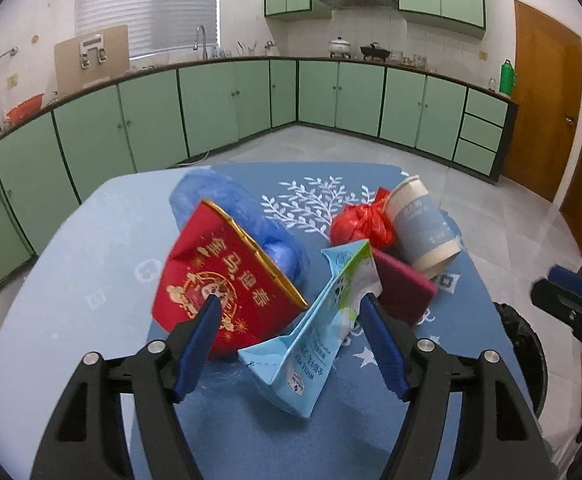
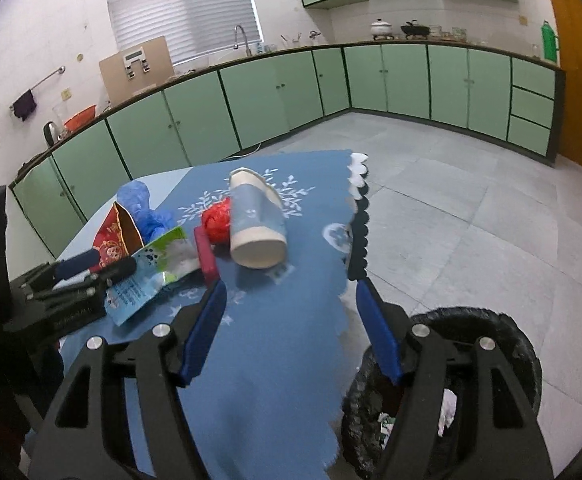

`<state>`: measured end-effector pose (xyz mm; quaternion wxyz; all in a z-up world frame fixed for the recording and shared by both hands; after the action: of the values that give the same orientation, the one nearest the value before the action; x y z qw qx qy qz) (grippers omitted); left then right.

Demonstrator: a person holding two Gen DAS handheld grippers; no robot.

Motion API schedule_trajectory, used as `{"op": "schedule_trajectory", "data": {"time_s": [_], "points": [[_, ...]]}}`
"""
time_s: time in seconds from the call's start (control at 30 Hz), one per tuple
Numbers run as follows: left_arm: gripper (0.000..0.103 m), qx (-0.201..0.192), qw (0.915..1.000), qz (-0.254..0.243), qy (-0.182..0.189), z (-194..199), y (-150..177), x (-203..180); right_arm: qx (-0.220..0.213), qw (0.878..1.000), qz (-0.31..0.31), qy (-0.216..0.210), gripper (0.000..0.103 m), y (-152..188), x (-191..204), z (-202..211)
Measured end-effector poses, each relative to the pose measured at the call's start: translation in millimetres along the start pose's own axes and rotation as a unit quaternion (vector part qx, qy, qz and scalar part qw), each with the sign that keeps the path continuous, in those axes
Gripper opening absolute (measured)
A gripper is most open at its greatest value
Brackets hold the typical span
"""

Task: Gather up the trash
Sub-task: 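Grasp the light-blue milk carton with the left tool while the right tool grasps the paper cup, then carry the milk carton and paper cup over the black bin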

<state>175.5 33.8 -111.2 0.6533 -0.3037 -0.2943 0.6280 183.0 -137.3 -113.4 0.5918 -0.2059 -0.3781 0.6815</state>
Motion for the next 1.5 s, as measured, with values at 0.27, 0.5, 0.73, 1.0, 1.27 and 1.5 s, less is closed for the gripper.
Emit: {"op": "schedule_trajectory", "data": {"time_s": [0.27,0.5,0.73,1.0,1.27,1.5], "points": [[0.052,0.021,0.9997,-0.008,0.011,-13.2,2.9,-1.4,0.001,1.0,0.008,-0.011,0.066,-22.4,4.6,-37.4],[0.027,0.03,0.9993,-0.007,0.024,-18.3,6.7,-1.6,0.022,0.999,0.012,-0.029,0.066,-38.3,11.3,-76.5],[0.027,0.036,0.9986,-0.006,0.039,-22.1,9.1,-8.7,0.048,0.998,0.023,-0.02,0.066,-45.1,14.6,-103.7],[0.024,0.053,0.9981,0.007,0.03,-35.6,6.7,-11.7,0.087,0.995,0.034,-0.023,0.05,-45.2,14.1,-122.3],[0.008,0.036,0.9983,0.032,0.033,-17.2,3.3,-7.5,0.057,0.997,0.031,-0.042,0.049,-42.9,16.0,-87.4],[0.008,0.005,0.9984,0.028,0.049,17.6,-0.3,-13.6,0.028,0.997,0.007,-0.071,0.049,-43.9,13.1,-41.0]]}}
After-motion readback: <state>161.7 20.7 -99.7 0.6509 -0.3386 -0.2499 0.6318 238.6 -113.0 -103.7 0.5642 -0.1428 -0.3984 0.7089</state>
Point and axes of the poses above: each gripper's, at about its wrist camera, not at the fingertips, and z roughly against the way its jaws point, x to its left, y to its underside, the point moved 1 cm from there along -z, roughly the way its jaws point
